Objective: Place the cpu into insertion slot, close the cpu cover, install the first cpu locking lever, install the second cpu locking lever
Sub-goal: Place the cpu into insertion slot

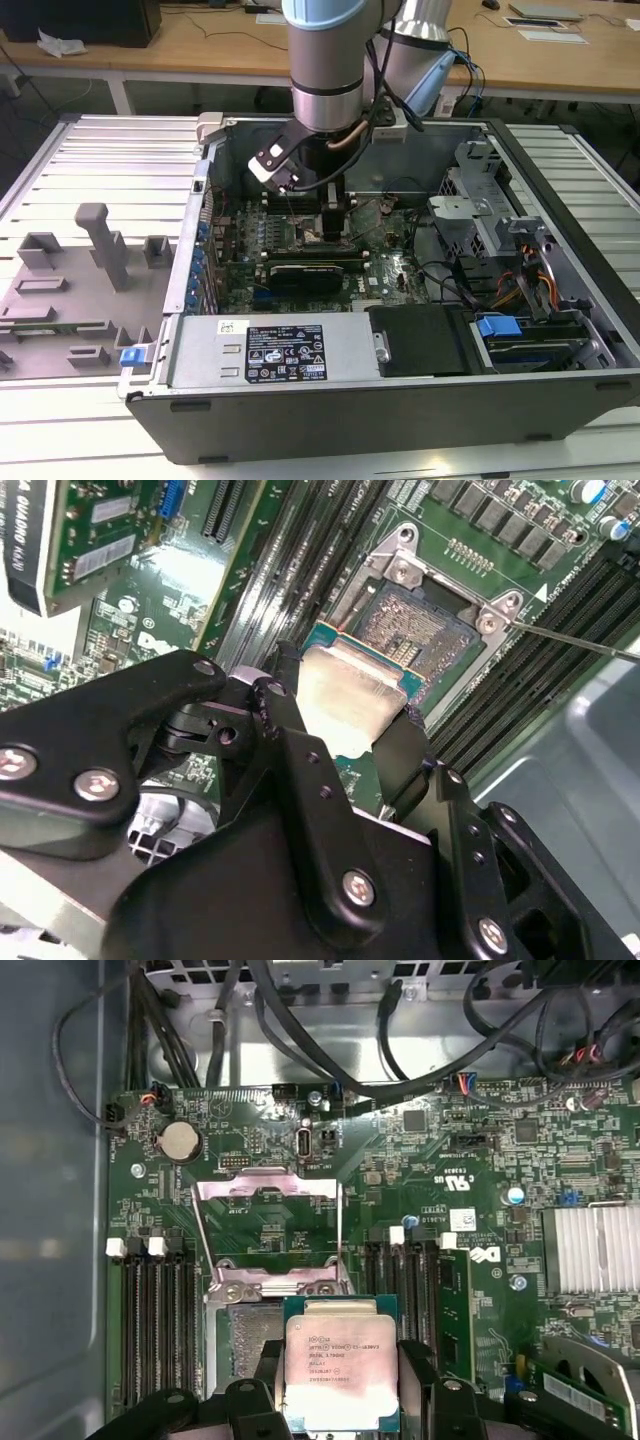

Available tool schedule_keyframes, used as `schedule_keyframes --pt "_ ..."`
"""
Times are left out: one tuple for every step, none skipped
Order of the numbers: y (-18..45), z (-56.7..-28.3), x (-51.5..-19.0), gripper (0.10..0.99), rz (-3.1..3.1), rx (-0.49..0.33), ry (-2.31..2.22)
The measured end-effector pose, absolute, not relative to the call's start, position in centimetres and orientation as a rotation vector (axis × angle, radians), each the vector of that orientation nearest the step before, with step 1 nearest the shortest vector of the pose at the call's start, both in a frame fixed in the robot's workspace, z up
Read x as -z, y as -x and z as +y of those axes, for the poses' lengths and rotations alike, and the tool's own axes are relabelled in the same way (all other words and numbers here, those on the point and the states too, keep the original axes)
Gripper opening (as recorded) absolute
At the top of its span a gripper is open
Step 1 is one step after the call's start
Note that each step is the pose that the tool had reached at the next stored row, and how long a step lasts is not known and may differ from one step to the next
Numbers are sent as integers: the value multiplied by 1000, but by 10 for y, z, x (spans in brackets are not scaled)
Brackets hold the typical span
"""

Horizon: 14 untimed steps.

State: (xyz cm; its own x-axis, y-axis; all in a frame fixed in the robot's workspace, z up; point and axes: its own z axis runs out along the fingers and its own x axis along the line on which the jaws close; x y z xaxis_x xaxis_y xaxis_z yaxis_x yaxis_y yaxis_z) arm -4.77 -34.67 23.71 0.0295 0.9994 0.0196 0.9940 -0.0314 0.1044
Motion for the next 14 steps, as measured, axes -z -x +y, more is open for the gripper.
schedule_keyframes --pt "48 -345 -237 541 2143 -134 -2209" --pt "48 -343 -237 541 2143 -134 -2209" --pt "48 -342 -237 541 2143 -134 -2209" --pt "48 -339 -236 541 2143 -134 -2209" --pt "48 -337 -236 541 2143 -134 -2209" --pt "48 -336 -236 541 2143 -134 -2209" --pt "49 -335 -236 541 2142 -134 -2209" --pt "49 -334 -236 541 2142 -134 -2209" --pt "49 -333 -236 541 2143 -134 -2209" --pt "51 -332 -235 541 2143 -134 -2209" --pt "53 -332 -234 541 2143 -134 -2209" --pt "54 -331 -234 541 2143 -134 -2209" --pt "55 -331 -233 541 2143 -134 -2208" --pt "56 -331 -232 541 2145 -134 -2207"
